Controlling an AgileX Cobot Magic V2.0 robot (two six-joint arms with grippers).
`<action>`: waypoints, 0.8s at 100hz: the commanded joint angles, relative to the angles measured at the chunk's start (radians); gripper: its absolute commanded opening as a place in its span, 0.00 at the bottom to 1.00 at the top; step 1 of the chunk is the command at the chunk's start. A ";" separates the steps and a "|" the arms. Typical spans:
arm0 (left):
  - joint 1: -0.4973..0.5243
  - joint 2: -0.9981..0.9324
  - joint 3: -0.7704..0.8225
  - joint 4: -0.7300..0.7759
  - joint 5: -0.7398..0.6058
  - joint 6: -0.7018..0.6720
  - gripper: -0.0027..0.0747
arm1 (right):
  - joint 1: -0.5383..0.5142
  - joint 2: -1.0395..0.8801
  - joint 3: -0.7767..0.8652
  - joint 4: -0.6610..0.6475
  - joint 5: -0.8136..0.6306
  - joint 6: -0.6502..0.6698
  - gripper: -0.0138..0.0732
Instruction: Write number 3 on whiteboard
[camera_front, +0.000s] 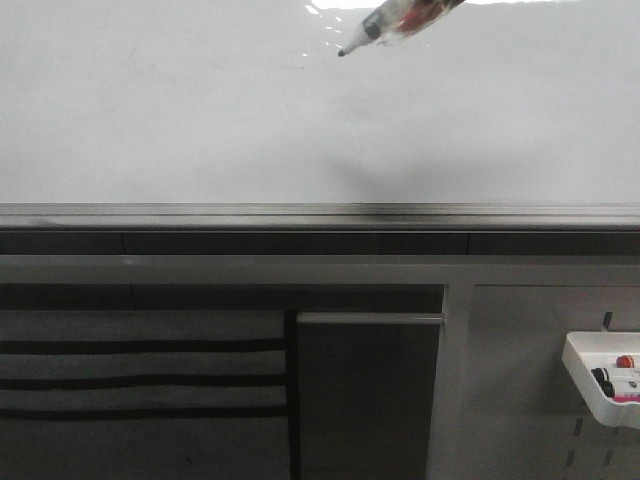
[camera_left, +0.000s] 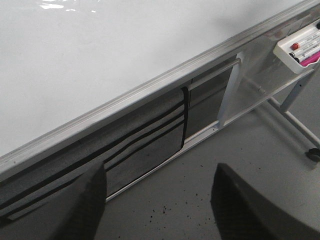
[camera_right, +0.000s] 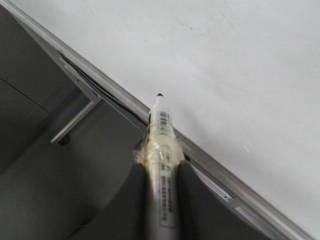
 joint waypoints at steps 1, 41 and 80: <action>0.002 -0.004 -0.025 -0.041 -0.058 -0.008 0.58 | -0.009 0.033 -0.077 0.004 -0.038 -0.002 0.09; 0.002 -0.004 -0.025 -0.041 -0.058 -0.008 0.58 | -0.013 0.188 -0.159 -0.086 -0.140 -0.002 0.09; 0.002 -0.004 -0.025 -0.027 -0.060 -0.008 0.58 | -0.050 0.175 -0.120 -0.112 -0.069 0.041 0.09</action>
